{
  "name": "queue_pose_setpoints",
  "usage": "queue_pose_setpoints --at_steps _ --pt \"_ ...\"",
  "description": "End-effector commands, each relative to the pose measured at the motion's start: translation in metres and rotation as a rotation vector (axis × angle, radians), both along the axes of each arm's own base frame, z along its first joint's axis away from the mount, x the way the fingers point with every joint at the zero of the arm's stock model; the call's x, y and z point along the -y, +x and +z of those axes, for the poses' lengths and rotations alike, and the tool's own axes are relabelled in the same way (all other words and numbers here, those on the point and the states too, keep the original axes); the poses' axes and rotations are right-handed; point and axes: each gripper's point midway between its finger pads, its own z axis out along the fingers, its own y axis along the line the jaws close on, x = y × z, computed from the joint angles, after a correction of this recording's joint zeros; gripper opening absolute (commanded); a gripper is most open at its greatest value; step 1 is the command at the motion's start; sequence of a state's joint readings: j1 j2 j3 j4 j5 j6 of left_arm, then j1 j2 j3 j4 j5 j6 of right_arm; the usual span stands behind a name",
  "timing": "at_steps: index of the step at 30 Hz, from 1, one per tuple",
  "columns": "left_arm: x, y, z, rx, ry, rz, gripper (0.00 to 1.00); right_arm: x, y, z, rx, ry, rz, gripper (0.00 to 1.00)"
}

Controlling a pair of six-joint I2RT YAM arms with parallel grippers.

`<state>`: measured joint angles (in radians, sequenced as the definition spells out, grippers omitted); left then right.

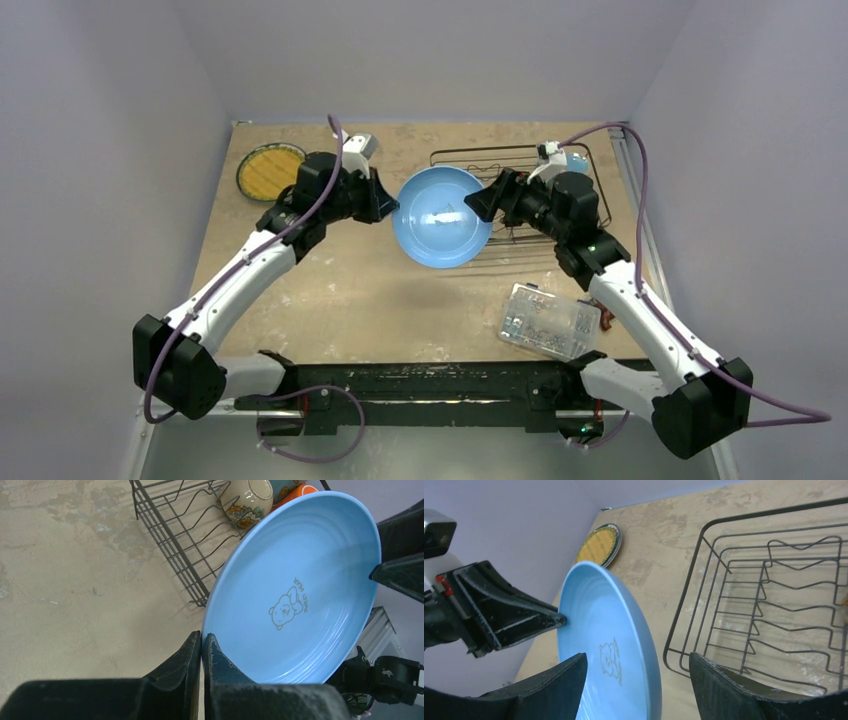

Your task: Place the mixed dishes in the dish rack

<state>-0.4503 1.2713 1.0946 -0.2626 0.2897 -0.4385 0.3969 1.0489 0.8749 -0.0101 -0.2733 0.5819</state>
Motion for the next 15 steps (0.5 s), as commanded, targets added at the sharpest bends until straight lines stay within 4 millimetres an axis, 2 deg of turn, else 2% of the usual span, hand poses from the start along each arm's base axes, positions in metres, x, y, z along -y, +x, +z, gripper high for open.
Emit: queue_pose_setpoints --at_steps 1,7,11,15 --pt "0.007 -0.003 0.044 0.172 0.03 -0.049 0.0 0.012 0.01 0.019 0.01 -0.132 -0.044 0.73" --pt "0.015 -0.012 0.044 0.239 0.121 -0.113 0.0 0.003 0.004 0.008 -0.007 -0.353 0.153 0.54" --pt "0.015 -0.018 0.044 0.307 0.183 -0.155 0.0 -0.005 -0.01 -0.005 -0.005 -0.418 0.293 0.53" --pt "0.02 -0.024 0.044 0.35 0.212 -0.194 0.0 -0.008 -0.017 -0.019 0.005 -0.436 0.343 0.53"
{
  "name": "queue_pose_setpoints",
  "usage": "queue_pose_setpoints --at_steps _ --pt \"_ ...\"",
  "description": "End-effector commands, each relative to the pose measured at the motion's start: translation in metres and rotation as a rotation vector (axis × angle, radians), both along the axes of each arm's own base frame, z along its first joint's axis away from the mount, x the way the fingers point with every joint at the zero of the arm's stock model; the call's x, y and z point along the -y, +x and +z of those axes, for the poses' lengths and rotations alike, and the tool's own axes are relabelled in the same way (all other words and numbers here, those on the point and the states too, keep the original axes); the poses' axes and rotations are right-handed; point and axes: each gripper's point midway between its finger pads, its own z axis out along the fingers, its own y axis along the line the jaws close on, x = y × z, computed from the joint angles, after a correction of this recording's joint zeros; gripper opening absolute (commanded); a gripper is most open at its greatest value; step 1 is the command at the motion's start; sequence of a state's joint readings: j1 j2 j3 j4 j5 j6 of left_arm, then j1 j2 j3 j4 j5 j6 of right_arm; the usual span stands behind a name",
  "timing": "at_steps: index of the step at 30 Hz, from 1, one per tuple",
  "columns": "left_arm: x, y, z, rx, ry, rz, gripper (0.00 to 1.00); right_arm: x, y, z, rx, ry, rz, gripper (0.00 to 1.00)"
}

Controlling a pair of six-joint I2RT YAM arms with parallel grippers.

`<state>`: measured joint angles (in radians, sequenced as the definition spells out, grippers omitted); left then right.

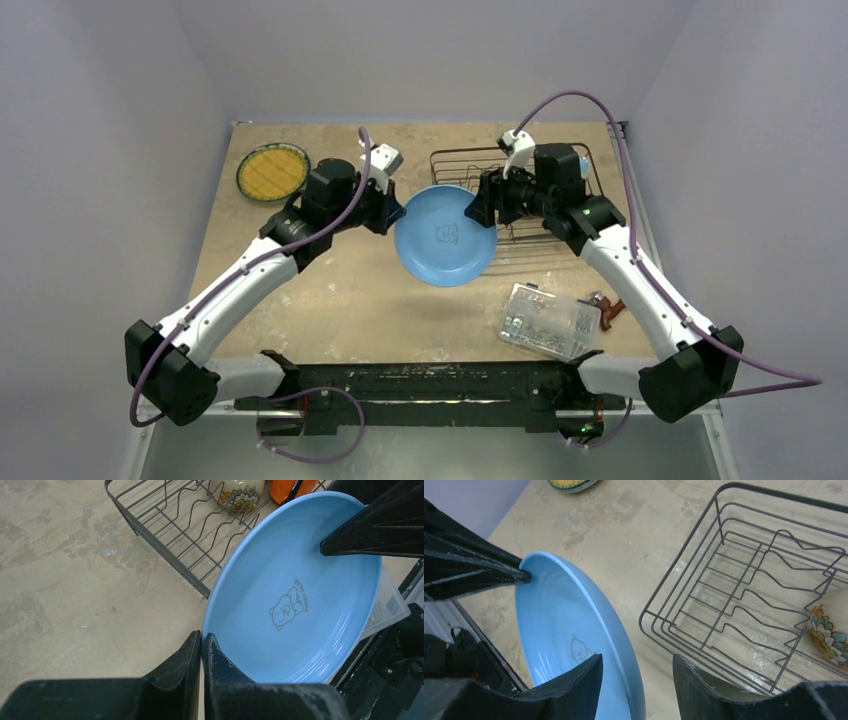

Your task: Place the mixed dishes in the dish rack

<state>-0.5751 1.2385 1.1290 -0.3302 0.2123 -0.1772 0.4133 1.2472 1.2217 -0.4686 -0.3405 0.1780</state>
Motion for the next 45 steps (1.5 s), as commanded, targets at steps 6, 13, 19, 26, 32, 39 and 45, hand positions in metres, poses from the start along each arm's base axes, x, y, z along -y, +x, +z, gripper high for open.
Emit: queue_pose_setpoints --at_steps 6,13,19,26,32,39,45 --pt "0.013 -0.01 0.031 0.19 0.039 -0.101 0.0 -0.013 -0.023 -0.027 0.02 -0.053 0.18 0.45" --pt "-0.046 0.017 0.044 0.185 0.086 0.313 0.41 0.009 0.011 -0.008 0.165 -0.158 0.023 0.0" --pt "-0.12 0.011 0.083 0.363 -0.007 0.669 0.74 0.07 0.043 0.108 0.544 -0.137 -0.386 0.0" --pt "-0.115 0.009 0.082 0.364 -0.004 0.631 0.75 0.126 0.04 0.187 0.846 -0.401 -0.542 0.0" --pt "-0.099 0.007 0.075 0.33 -0.019 0.554 0.71 0.09 0.07 0.17 1.017 -0.745 -0.205 0.0" --pt "-0.099 0.009 0.072 0.336 -0.007 0.554 0.7 0.054 0.101 0.1 1.059 -1.137 0.284 0.0" --pt "-0.09 0.012 0.064 0.313 -0.005 0.526 0.7 0.066 0.126 0.049 0.941 -1.344 0.386 0.0"
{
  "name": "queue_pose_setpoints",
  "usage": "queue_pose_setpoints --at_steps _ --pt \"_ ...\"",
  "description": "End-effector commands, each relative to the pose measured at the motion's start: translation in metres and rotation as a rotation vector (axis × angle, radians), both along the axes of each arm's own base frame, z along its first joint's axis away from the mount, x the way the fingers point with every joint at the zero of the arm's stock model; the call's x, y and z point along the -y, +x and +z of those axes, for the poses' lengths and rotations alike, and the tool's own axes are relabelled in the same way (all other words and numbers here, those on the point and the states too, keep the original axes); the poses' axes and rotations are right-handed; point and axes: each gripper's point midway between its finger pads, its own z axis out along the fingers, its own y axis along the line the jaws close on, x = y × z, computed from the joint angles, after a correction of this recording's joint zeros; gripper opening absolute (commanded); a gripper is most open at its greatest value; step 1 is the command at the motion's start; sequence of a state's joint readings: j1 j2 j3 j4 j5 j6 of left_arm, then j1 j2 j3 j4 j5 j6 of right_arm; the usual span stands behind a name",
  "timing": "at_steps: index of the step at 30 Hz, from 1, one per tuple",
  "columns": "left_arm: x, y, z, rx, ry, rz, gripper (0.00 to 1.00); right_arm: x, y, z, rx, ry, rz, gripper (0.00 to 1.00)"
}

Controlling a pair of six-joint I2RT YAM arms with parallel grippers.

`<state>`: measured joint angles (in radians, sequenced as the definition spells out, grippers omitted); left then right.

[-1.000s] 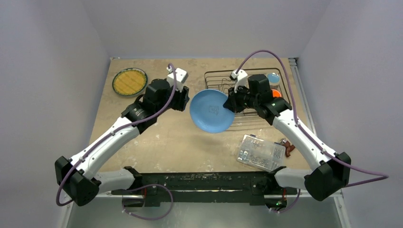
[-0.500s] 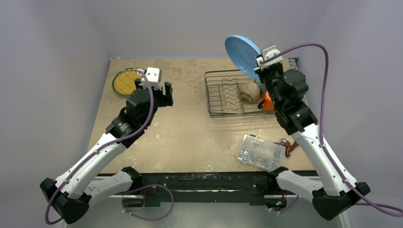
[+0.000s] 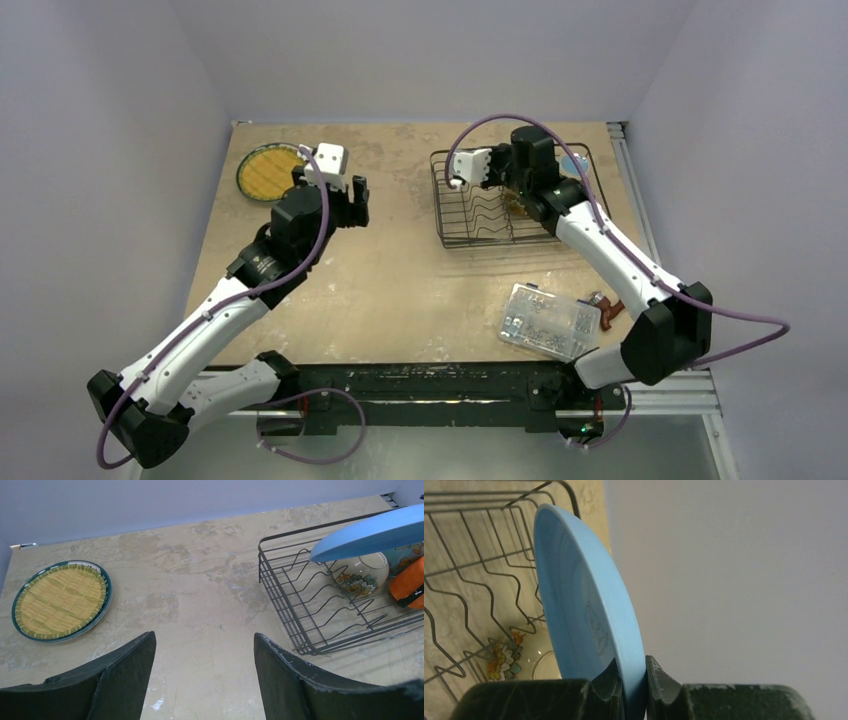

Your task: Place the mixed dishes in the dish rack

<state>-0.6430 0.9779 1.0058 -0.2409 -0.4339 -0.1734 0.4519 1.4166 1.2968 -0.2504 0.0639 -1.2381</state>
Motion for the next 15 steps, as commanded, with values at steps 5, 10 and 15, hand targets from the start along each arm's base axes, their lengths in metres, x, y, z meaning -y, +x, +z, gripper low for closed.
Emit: queue_pose_setpoints --at_steps 5,10,15 --pt "0.014 0.007 0.004 0.004 -0.032 -0.034 0.7 0.014 0.019 -0.001 0.078 -0.212 -0.033 0.0" --pt "0.016 0.008 0.001 -0.006 -0.028 -0.04 0.7 0.009 0.028 0.0 0.093 -0.183 -0.042 0.0" --pt "0.017 0.008 0.0 -0.01 -0.022 -0.044 0.7 0.008 0.037 -0.001 0.103 -0.158 -0.077 0.0"
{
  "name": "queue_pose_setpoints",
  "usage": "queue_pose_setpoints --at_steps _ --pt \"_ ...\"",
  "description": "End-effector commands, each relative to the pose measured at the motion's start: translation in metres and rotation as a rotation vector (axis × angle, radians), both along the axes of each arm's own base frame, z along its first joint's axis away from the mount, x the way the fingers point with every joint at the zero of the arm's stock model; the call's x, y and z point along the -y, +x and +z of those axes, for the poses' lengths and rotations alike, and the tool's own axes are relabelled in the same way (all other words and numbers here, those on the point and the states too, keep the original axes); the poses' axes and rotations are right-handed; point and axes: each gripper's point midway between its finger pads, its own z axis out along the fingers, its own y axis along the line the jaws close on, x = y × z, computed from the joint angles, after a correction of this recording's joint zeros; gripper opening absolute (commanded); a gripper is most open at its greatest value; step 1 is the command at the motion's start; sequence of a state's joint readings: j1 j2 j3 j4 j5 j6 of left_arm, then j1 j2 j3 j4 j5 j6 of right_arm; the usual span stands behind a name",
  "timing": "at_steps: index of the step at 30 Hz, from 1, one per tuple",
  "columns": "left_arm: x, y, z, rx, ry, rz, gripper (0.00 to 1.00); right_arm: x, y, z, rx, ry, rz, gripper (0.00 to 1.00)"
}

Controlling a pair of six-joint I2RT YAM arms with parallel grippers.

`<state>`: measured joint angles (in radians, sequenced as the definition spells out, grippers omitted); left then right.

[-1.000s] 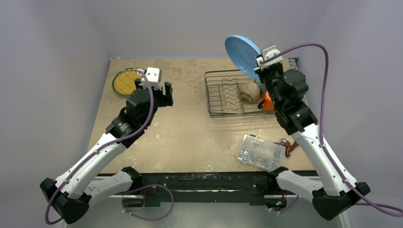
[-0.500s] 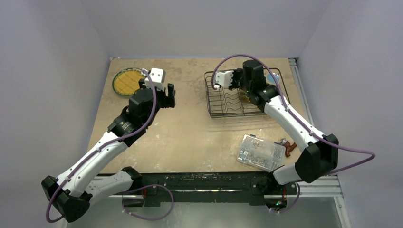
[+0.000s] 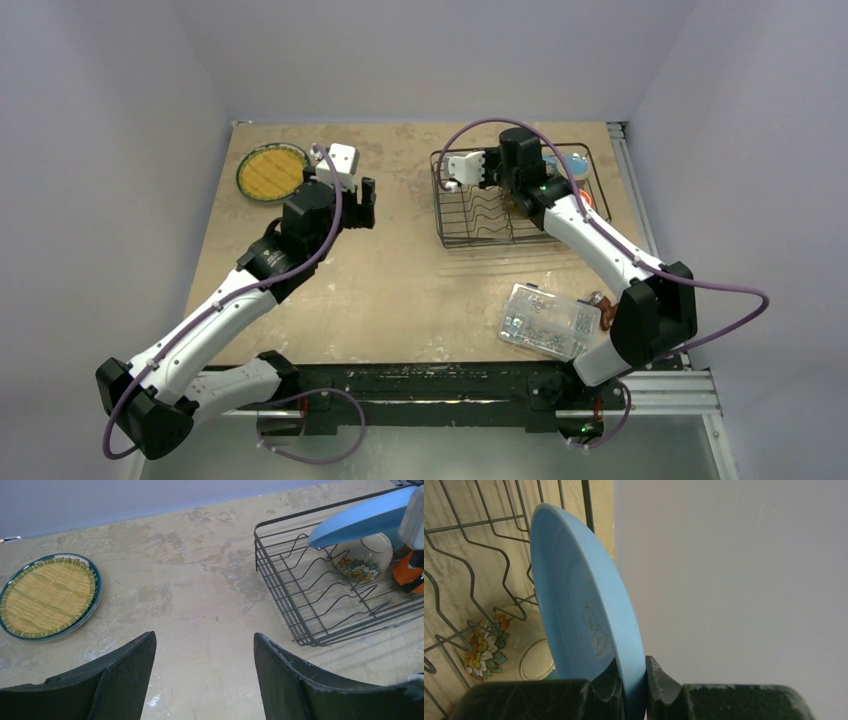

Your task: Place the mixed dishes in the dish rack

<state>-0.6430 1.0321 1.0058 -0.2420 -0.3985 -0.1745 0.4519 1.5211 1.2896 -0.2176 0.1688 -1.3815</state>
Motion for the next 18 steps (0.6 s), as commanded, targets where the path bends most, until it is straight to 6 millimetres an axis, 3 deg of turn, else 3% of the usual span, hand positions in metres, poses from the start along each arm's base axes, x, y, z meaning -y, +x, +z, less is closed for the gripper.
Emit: queue_pose_setpoints --at_steps 1,5,14,18 --pt "0.005 0.002 0.019 0.039 -0.049 -0.009 0.7 -0.004 0.014 0.034 0.117 0.04 -0.027 0.0" --pt "0.008 0.002 0.018 0.035 -0.053 -0.02 0.7 -0.009 0.014 0.036 0.127 0.039 -0.01 0.0" --pt "0.011 0.002 0.016 0.027 -0.055 -0.034 0.7 -0.025 0.003 0.071 0.181 0.115 0.039 0.0" --pt "0.012 0.001 0.017 0.025 -0.052 -0.046 0.7 -0.029 0.002 0.069 0.185 0.129 0.056 0.0"
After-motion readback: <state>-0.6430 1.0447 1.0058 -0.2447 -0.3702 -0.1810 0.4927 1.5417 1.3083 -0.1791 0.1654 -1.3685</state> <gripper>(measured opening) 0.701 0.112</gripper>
